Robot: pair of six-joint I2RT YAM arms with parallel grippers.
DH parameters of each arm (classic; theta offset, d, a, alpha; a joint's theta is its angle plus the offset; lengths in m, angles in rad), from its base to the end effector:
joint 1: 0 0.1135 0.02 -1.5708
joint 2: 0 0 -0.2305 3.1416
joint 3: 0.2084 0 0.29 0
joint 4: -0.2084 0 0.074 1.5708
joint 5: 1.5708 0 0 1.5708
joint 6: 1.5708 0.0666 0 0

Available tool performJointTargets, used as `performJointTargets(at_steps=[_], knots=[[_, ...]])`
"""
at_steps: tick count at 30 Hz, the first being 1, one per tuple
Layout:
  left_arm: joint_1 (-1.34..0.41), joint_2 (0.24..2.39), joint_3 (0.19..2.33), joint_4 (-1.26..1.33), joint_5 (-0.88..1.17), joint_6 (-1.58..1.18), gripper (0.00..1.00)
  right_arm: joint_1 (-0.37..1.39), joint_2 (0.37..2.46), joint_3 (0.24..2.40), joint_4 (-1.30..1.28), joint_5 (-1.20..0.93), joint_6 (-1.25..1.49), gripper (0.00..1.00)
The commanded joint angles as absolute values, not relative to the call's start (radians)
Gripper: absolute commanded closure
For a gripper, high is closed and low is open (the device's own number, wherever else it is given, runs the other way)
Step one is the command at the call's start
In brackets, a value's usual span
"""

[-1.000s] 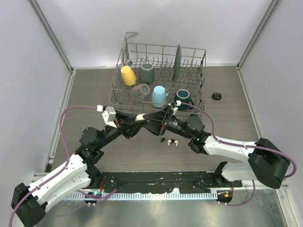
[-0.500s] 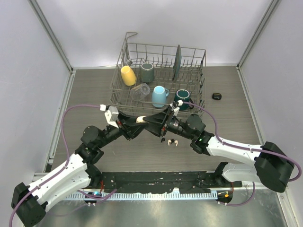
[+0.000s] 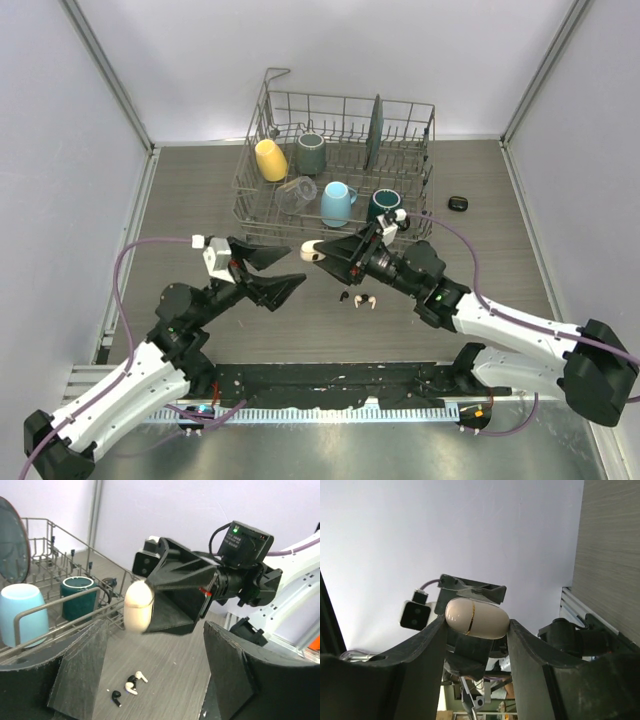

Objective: Insert the wireless bluetooth earbuds into the charging case
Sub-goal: Adjust the charging case, then open the charging case.

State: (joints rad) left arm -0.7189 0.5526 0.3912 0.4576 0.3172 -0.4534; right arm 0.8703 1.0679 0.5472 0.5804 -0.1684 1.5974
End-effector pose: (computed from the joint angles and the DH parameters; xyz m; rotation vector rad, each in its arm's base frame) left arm 0.1705 -0.1768 0.2882 0.4702 1.3063 -1.1947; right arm 0.2005 0.2551 0.2347 0.5234 1.8606 1.9824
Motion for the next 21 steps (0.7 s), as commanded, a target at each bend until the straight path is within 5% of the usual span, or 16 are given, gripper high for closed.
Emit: performJointTargets(at_steps=[1, 15, 21], knots=[[-0.721, 0.509, 0.289, 0.638, 0.218, -0.420, 0.19, 0.816, 1.000, 0.578, 0.514, -0.133, 1.542, 0.99], [-0.719, 0.888, 0.189, 1.233, 0.327, -0.314, 0.25, 0.741, 1.068, 0.650, 0.474, -0.374, 1.585, 0.99], [-0.721, 0.893, 0.207, 1.241, 0.359, -0.292, 0.25, 0.742, 1.066, 0.631, 0.463, -0.368, 1.586, 0.99]])
